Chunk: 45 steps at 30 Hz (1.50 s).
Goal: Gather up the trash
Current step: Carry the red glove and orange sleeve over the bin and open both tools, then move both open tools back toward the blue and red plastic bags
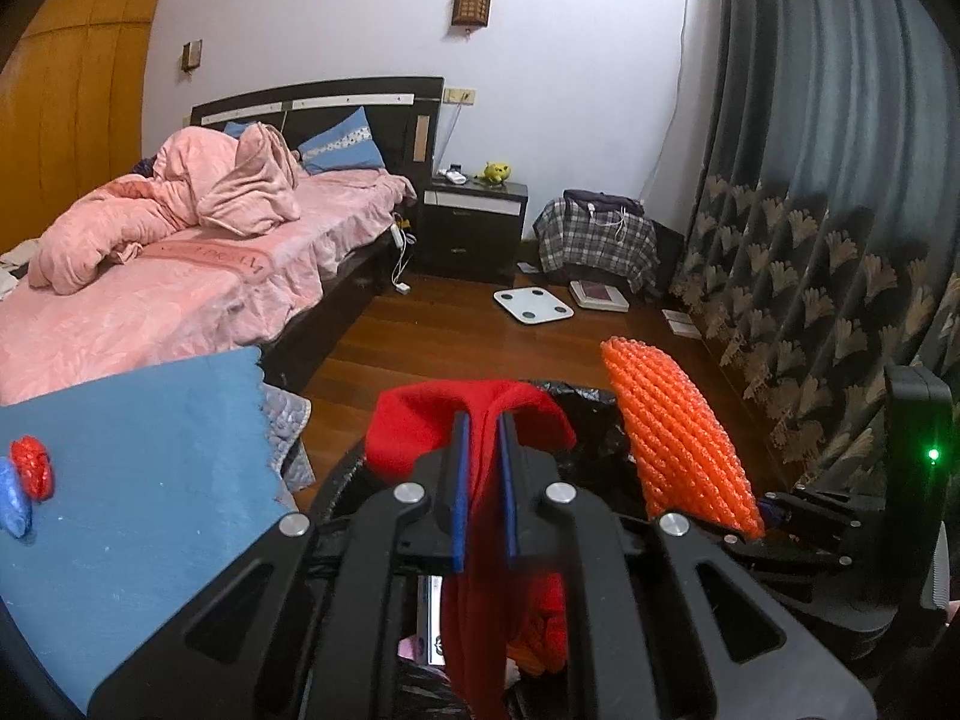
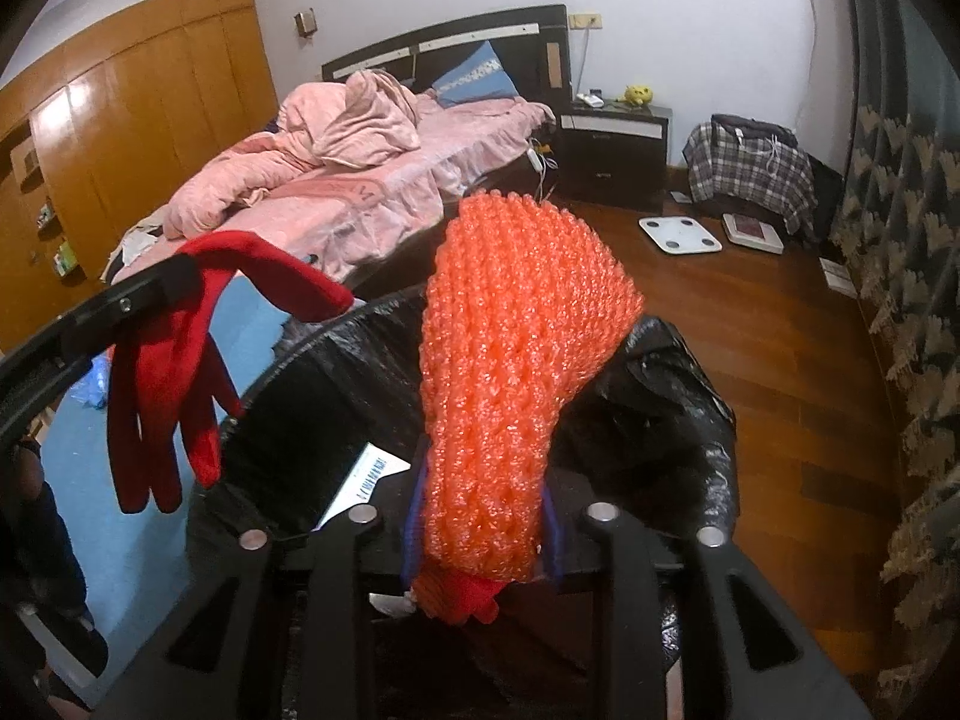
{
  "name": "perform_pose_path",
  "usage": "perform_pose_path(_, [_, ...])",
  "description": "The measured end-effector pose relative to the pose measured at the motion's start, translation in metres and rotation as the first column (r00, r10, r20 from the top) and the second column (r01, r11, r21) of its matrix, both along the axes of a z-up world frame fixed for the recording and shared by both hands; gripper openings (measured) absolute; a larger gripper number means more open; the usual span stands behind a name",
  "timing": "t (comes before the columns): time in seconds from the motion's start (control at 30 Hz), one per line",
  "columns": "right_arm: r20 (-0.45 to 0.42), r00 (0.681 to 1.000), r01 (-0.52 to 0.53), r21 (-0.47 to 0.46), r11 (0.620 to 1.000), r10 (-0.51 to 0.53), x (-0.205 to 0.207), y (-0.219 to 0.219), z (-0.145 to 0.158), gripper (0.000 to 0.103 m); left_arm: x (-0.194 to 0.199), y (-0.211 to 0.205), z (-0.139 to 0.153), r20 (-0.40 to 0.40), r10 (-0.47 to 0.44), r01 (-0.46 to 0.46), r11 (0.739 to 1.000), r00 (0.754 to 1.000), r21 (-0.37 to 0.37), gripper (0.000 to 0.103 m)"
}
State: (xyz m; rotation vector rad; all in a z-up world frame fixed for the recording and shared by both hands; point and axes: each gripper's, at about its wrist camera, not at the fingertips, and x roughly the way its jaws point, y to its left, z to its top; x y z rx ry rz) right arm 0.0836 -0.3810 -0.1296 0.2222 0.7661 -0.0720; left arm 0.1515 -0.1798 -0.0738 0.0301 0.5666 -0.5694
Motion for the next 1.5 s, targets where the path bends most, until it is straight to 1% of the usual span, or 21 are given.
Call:
perform_pose_path(0.07, [-0.007,1.000,0.010,-0.003,1.000,-0.010,0.000,-0.003,-0.003,0.047,0.000,0.002,-0.002,-0.007,0.004,-0.004,1.000,1.000,-0.003,0.040])
perform_pose_path(0.13, [-0.012,1.000,0.022,-0.009,1.000,-0.022,-0.002,-0.004,-0.004,0.058,0.000,0.005,-0.002,-0.006,0.009,-0.009,1.000,1.000,-0.011,0.043])
perform_pose_path(0.17, [-0.013,1.000,0.027,-0.011,1.000,-0.027,-0.002,-0.005,-0.005,0.060,0.000,0.008,-0.003,-0.006,0.013,-0.013,1.000,1.000,-0.008,0.043])
perform_pose_path(0.23, [-0.014,0.999,0.034,-0.020,0.999,-0.034,-0.003,-0.004,-0.005,0.078,0.001,0.012,-0.002,-0.005,0.023,-0.023,1.000,1.000,-0.009,0.047])
perform_pose_path(0.3, [-0.009,0.999,0.044,-0.042,0.998,-0.044,-0.004,-0.002,-0.004,0.088,0.000,0.017,0.001,0.000,0.037,-0.037,0.999,0.999,-0.010,0.053])
perform_pose_path(0.33, [-0.010,0.999,0.043,-0.046,0.998,-0.043,-0.004,0.000,-0.004,0.092,0.000,0.021,0.003,0.007,0.046,-0.046,0.999,0.999,-0.009,0.059])
perform_pose_path(0.37, [-0.011,0.999,0.039,-0.049,0.998,-0.040,-0.004,0.002,-0.003,0.094,0.000,0.023,0.005,0.014,0.054,-0.054,0.999,0.998,-0.008,0.064])
perform_pose_path(0.43, [-0.011,0.999,0.030,-0.049,0.998,-0.031,-0.002,0.004,-0.002,0.097,-0.001,0.031,0.011,0.027,0.072,-0.072,0.997,0.997,-0.010,0.069])
perform_pose_path(0.57, [0.006,1.000,0.011,-0.041,0.999,-0.011,0.001,0.015,0.007,0.097,-0.002,0.052,0.021,0.038,0.110,-0.110,0.994,0.993,-0.019,0.076])
perform_pose_path(0.67, [0.044,0.999,-0.016,-0.033,0.999,0.018,0.006,0.029,0.019,0.097,-0.003,0.071,0.028,0.058,0.149,-0.148,0.989,0.987,-0.018,0.079])
perform_pose_path(0.77, [0.082,0.996,-0.036,-0.043,0.998,0.040,0.013,0.045,0.031,0.097,-0.004,0.096,0.035,0.074,0.199,-0.198,0.980,0.977,-0.015,0.083])
perform_pose_path(0.9, [0.121,0.990,-0.069,-0.042,0.997,0.074,0.028,0.070,0.043,0.097,-0.005,0.129,0.040,0.081,0.258,-0.257,0.966,0.963,-0.019,0.085])
perform_pose_path(1.07, [0.152,0.979,-0.135,-0.042,0.990,0.140,0.053,0.114,0.052,0.097,-0.005,0.175,0.044,0.084,0.345,-0.345,0.938,0.935,-0.019,0.086])
perform_pose_path(1.2, [0.169,0.964,-0.201,-0.052,0.978,0.207,0.074,0.157,0.056,0.097,-0.001,0.215,0.045,0.080,0.411,-0.411,0.912,0.908,-0.016,0.086])
perform_pose_path(1.5, [0.184,0.936,-0.291,-0.078,0.954,0.301,0.111,0.234,0.049,0.097,0.013,0.282,0.036,0.065,0.508,-0.509,0.861,0.859,-0.002,0.086])
